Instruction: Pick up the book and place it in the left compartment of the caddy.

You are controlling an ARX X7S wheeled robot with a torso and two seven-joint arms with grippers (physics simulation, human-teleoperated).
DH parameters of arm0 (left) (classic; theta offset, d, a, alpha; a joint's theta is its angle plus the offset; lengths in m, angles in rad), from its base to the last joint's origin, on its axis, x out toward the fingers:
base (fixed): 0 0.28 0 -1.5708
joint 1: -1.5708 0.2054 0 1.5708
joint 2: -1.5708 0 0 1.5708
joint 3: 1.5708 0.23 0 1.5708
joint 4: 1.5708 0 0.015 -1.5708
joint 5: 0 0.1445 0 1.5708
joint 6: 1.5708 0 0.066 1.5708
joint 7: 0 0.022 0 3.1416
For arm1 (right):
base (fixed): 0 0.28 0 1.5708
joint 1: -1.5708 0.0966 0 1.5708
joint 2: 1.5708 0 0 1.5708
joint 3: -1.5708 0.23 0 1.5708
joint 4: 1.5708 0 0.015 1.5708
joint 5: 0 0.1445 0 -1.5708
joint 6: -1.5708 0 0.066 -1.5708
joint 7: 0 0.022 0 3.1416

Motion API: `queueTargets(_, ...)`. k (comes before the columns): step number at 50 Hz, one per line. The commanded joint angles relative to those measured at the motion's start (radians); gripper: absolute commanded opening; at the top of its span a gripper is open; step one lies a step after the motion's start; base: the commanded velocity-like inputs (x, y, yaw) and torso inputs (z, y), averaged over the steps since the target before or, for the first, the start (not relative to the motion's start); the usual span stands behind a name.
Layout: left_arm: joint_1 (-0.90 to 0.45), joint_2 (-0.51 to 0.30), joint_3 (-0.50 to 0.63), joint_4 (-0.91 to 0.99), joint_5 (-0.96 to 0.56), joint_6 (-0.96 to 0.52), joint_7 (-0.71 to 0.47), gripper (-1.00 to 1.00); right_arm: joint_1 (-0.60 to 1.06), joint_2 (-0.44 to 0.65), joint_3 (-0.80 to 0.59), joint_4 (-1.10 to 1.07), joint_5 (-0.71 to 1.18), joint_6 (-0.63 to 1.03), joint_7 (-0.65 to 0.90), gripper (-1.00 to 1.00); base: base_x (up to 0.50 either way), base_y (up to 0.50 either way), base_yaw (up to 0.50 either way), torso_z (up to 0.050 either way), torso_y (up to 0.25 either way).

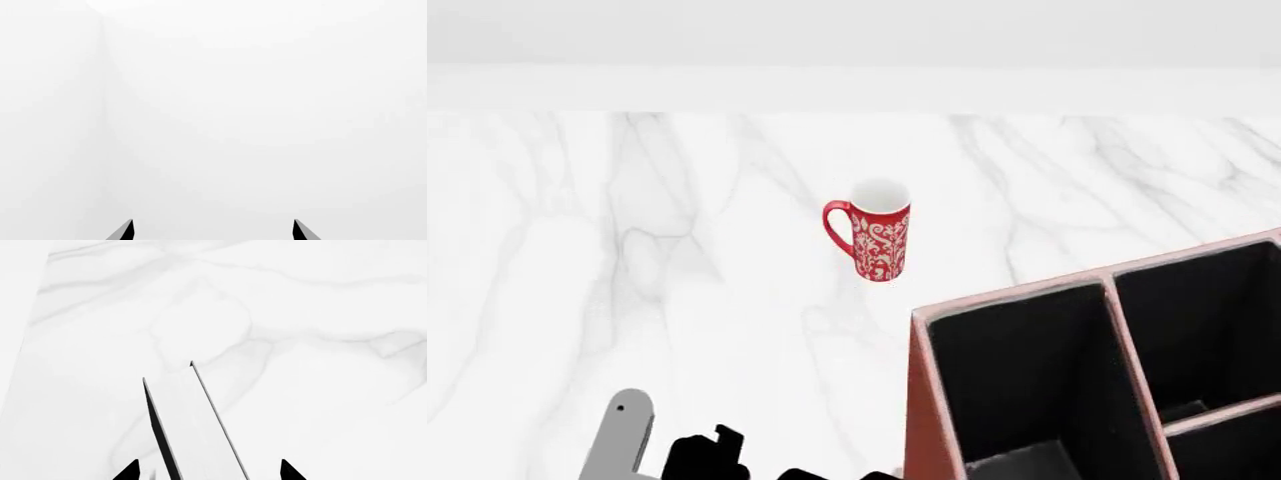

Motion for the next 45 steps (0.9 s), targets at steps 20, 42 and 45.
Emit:
queueTargets(20, 0.013, -0.014, 0.01, 0.007, -0.003, 0.015, -0.012, 1.0, -0.03, -0.011, -0.049, 0.069, -0.047, -0.06, -0.003, 1.0, 0.0, 0.0, 0.0, 0.0, 0.0)
queueTargets(42, 0.018, -0.024, 0.015, 0.003, -0.003, 0.028, -0.02, 1.0, -0.043, -0.01, -0.025, 0.07, -0.052, -0.076, 0.041, -1.0, 0.0, 0.0, 0.0, 0.0, 0.0)
queueTargets(45, 0.022, -0.023, 0.014, 0.003, -0.002, 0.032, -0.02, 1.0, -0.048, -0.01, -0.009, 0.063, -0.044, -0.07, 0.058, -1.0, 0.0, 0.0, 0.0, 0.0, 0.0)
